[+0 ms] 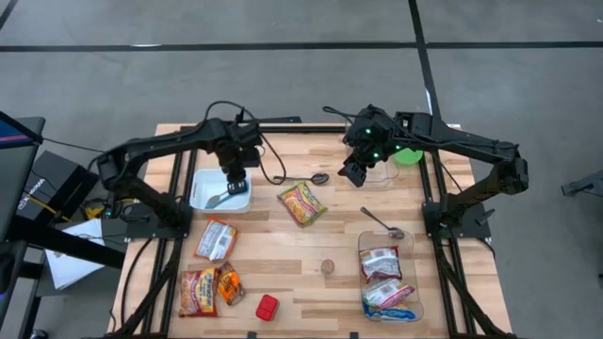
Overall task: Pick & Place Food Item
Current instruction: Put the silver spoon into the white bin
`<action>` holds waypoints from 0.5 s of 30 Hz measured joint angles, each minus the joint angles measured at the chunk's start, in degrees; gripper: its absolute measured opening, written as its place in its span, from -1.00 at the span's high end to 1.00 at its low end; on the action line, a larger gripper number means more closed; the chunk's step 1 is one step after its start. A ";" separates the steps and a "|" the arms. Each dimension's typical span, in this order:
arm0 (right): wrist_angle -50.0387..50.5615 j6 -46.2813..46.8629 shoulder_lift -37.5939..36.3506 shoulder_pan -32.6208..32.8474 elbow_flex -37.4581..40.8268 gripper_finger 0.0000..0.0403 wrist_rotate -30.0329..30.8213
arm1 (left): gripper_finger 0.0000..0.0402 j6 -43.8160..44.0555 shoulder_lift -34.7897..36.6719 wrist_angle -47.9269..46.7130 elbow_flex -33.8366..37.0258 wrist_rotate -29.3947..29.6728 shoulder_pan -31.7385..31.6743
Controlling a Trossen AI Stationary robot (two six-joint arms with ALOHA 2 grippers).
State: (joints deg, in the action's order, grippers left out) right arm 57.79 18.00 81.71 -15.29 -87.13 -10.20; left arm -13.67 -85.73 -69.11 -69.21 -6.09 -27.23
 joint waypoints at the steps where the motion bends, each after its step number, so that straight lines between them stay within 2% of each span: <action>1: -0.01 0.00 -0.01 0.00 0.00 -0.02 0.00 | 0.99 0.00 -0.38 -0.07 0.00 0.00 -0.48; 15: -0.01 -0.63 0.00 -0.28 0.00 -0.02 -0.02 | 0.99 -2.75 -1.01 1.51 0.91 -2.55 -4.45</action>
State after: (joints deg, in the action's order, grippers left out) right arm 57.78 17.37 81.71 -15.57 -87.13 -10.22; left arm -16.43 -86.74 -67.60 -68.30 -8.64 -31.68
